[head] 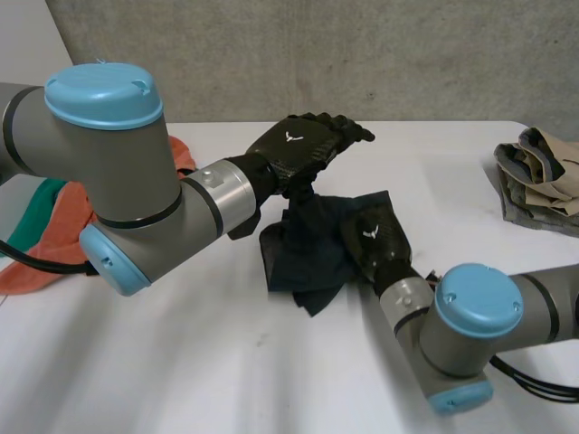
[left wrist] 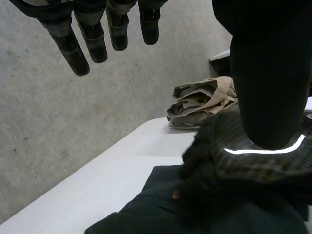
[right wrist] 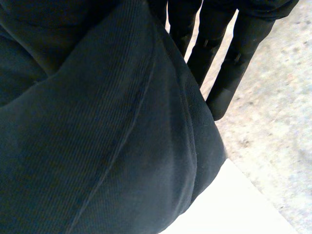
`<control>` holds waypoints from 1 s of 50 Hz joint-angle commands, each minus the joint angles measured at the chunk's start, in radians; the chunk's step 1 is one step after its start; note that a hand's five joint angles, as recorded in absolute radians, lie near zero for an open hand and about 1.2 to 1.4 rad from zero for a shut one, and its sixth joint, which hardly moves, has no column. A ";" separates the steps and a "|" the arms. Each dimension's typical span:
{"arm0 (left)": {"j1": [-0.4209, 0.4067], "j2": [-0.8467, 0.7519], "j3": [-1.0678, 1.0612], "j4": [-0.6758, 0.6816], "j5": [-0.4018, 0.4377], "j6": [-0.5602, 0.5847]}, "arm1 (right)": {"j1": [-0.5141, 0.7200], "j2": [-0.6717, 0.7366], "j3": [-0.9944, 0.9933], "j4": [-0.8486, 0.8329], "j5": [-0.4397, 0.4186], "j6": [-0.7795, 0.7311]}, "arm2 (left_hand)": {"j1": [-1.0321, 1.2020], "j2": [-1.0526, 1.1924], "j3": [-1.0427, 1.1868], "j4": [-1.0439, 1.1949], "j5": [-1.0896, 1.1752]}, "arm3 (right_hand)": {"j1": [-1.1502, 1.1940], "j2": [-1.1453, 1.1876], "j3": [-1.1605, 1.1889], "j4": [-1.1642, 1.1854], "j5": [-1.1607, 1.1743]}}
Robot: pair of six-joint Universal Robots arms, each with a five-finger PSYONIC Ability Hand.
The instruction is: Fold the laundry.
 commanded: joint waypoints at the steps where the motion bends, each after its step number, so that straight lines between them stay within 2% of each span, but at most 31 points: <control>1: 0.001 0.017 0.005 0.012 -0.001 0.001 | -0.019 -0.038 -0.107 0.001 0.015 0.011 | 0.022 0.004 -0.013 -0.002 -0.020 | 0.423 0.295 0.284 0.225 0.390; 5: 0.013 0.057 0.009 0.016 -0.001 0.002 | -0.117 -0.104 -0.214 0.001 0.008 0.011 | 0.022 0.004 -0.013 -0.002 -0.020 | 0.423 0.295 0.284 0.225 0.390; 10: 0.027 0.091 0.011 0.043 -0.003 -0.001 | -0.212 -0.117 -0.319 0.001 0.001 0.022 | 0.022 0.004 -0.013 -0.002 -0.020 | 0.423 0.295 0.284 0.225 0.390; 17: 0.025 0.123 0.009 0.055 -0.003 -0.019 | -0.425 -0.115 -0.487 -0.010 -0.086 0.178 | 0.022 0.004 -0.013 -0.002 -0.020 | 0.423 0.295 0.284 0.225 0.390; 20: 0.024 0.130 0.001 0.055 -0.003 -0.021 | -0.545 -0.092 -0.547 -0.016 -0.162 0.299 | 0.022 0.004 -0.013 -0.002 -0.020 | 0.423 0.295 0.284 0.225 0.390; 21: 0.022 0.134 -0.002 0.055 -0.003 -0.021 | -0.608 -0.063 -0.578 -0.016 -0.200 0.351 | 0.022 0.004 -0.013 -0.002 -0.020 | 0.423 0.295 0.284 0.225 0.390; 24: 0.019 0.135 -0.012 0.055 -0.003 -0.021 | -0.692 0.006 -0.636 -0.016 -0.263 0.408 | 0.022 0.004 -0.013 -0.002 -0.020 | 0.423 0.295 0.284 0.225 0.390; 25: 0.019 0.135 -0.015 0.055 -0.003 -0.021 | -0.735 0.058 -0.680 -0.016 -0.310 0.436 | 0.022 0.004 -0.013 -0.002 -0.020 | 0.423 0.295 0.284 0.225 0.390; 28: 0.017 0.135 -0.026 0.055 -0.003 -0.019 | -0.781 0.147 -0.742 -0.024 -0.389 0.468 | 0.022 0.004 -0.013 -0.002 -0.020 | 0.423 0.295 0.284 0.225 0.390; 33: 0.016 0.127 -0.040 0.055 -0.004 -0.019 | -0.890 0.348 -0.852 -0.038 -0.579 0.529 | 0.022 0.004 -0.013 -0.002 -0.020 | 0.423 0.295 0.284 0.225 0.390; 37: 0.011 0.126 -0.052 0.055 -0.006 -0.018 | -0.967 0.435 -0.889 -0.045 -0.678 0.615 | 0.028 0.010 -0.007 0.004 -0.014 | 0.423 0.295 0.284 0.225 0.390; 40: 0.008 0.124 -0.055 0.054 -0.017 -0.019 | -0.998 0.471 -0.900 -0.051 -0.732 0.648 | 0.025 0.007 -0.010 0.001 -0.017 | 0.423 0.295 0.284 0.225 0.390; 44: 0.004 0.124 -0.061 0.052 -0.029 -0.018 | -1.027 0.520 -0.903 -0.059 -0.856 0.657 | 0.025 0.007 -0.010 0.001 -0.017 | 0.423 0.295 0.284 0.225 0.390; 49: -0.001 0.127 -0.068 0.052 -0.038 -0.018 | -1.032 0.506 -0.874 -0.062 -0.912 0.648 | 0.028 0.010 -0.007 0.004 -0.014 | 0.423 0.295 0.284 0.225 0.390; 50: -0.001 0.129 -0.069 0.052 -0.038 -0.018 | -1.032 0.498 -0.868 -0.061 -0.906 0.649 | 0.028 0.010 -0.007 0.004 -0.014 | 0.296 0.168 0.157 0.098 0.264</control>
